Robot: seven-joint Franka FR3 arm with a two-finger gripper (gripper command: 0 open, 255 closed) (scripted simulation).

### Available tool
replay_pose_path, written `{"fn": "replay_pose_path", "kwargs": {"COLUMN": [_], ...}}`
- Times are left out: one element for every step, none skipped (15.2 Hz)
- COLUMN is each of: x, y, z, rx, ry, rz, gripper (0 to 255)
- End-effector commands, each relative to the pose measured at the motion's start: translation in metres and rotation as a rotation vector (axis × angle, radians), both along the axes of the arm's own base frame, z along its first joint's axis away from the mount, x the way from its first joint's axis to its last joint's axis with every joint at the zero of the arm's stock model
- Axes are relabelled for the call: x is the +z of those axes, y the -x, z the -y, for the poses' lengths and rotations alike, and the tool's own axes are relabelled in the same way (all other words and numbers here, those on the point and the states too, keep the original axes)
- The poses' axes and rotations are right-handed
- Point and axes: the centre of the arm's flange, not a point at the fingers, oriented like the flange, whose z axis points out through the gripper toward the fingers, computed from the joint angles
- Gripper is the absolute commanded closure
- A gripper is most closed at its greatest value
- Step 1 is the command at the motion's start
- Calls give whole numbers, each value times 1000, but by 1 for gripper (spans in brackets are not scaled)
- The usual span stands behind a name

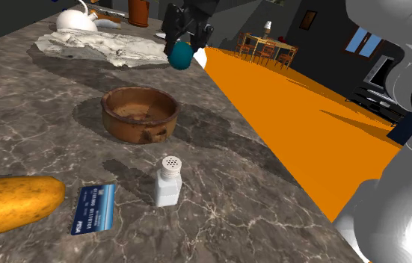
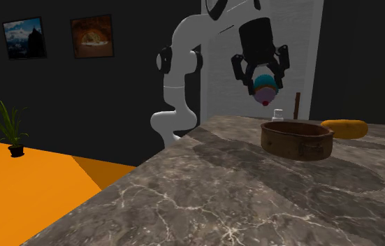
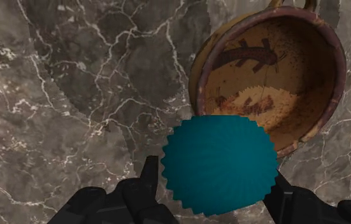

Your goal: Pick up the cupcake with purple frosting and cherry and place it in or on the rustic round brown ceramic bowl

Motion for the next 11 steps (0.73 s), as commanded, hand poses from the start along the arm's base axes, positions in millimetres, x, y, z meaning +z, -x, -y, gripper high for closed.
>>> {"fn": "replay_pose_path", "kwargs": {"x": [3,3,4,4,5,5,6,1,-5,-10,-15], "y": [7,11,16,20,24,29,36,36,36,36,36], "z": [-24,-37,-49,-62,-74,-87,-108,-108,-108,-108,-108], "rx": [-2,-2,-2,-2,-2,-2,-2,-2,-2,-2,-2], "ry": [0,0,0,0,0,0,0,0,0,0,0], "rz": [0,0,0,0,0,0,0,0,0,0,0], "gripper": [255,255,255,255,255,255,255,255,255,255,255]}}
